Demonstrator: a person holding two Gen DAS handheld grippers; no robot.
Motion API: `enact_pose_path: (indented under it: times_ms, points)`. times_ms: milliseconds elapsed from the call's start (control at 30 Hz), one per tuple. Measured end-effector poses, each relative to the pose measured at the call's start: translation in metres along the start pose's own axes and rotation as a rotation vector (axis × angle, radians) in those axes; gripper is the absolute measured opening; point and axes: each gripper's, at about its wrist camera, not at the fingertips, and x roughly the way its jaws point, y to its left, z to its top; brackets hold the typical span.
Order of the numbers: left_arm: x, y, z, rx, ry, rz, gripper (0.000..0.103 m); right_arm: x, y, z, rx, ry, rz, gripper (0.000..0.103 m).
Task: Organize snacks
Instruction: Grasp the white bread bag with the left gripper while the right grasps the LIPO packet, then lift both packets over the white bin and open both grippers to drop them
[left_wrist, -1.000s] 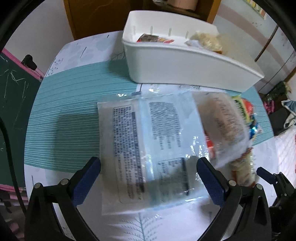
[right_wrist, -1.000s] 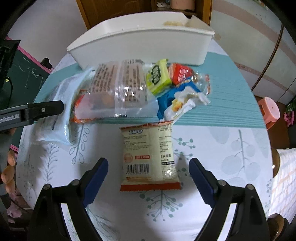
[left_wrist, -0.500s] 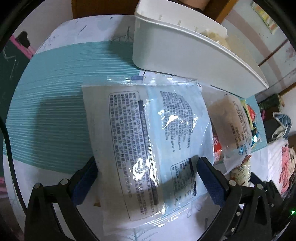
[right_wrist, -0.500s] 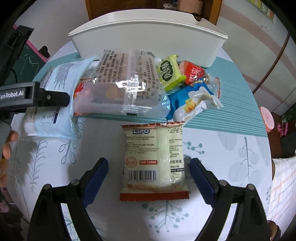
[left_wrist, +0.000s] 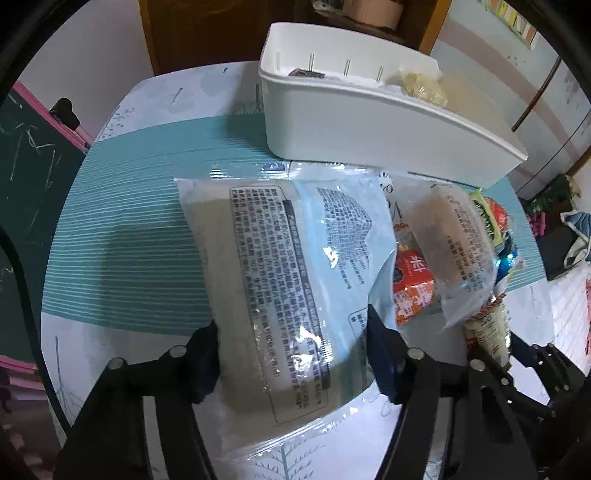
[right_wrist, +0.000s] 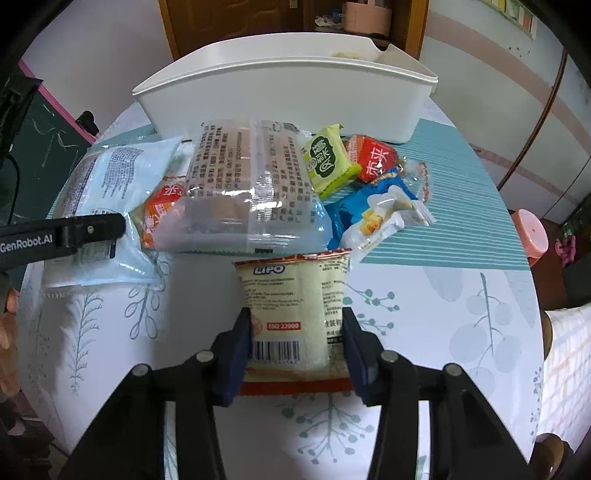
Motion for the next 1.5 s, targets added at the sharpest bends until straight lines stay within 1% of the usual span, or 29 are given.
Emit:
enact_pose_path:
  times_ms: [133, 200, 333, 567, 700, 933, 1033, 1233, 1367, 1500]
  points:
    - [-0.014, 0.007, -0.006, 0.000, -0.031, 0.005, 0.055, -0.004, -0.002, -0.002, 0.011, 0.002, 0.027, 0.046]
    - [-0.015, 0.005, -0.005, -0.007, -0.042, 0.003, 0.054, -0.007, -0.002, -0.003, 0.018, -0.002, 0.038, 0.046]
    - [-0.033, 0.006, -0.010, -0.002, -0.082, -0.013, 0.051, -0.019, -0.001, -0.003, 0.019, -0.024, 0.052, 0.046]
    - [-0.085, -0.005, -0.024, 0.061, -0.203, -0.020, 0.050, -0.042, 0.000, -0.005, 0.003, -0.062, 0.069, 0.046]
    - [-0.113, -0.013, -0.027, 0.087, -0.258, -0.046, 0.050, -0.056, -0.001, -0.001, 0.012, -0.090, 0.083, 0.046]
    - [-0.154, -0.029, -0.020, 0.131, -0.345, -0.087, 0.050, -0.081, -0.002, 0.008, 0.009, -0.154, 0.097, 0.046]
    - [-0.165, -0.034, -0.013, 0.154, -0.374, -0.092, 0.050, -0.095, -0.003, 0.018, 0.008, -0.191, 0.099, 0.046]
    - [-0.181, -0.041, 0.005, 0.175, -0.425, -0.080, 0.050, -0.127, -0.024, 0.059, 0.049, -0.286, 0.103, 0.046]
    - [-0.185, -0.046, 0.028, 0.194, -0.437, -0.076, 0.050, -0.150, -0.037, 0.095, 0.057, -0.362, 0.078, 0.046]
    - [-0.188, -0.052, 0.060, 0.203, -0.451, -0.071, 0.050, -0.163, -0.042, 0.128, 0.055, -0.416, 0.073, 0.046]
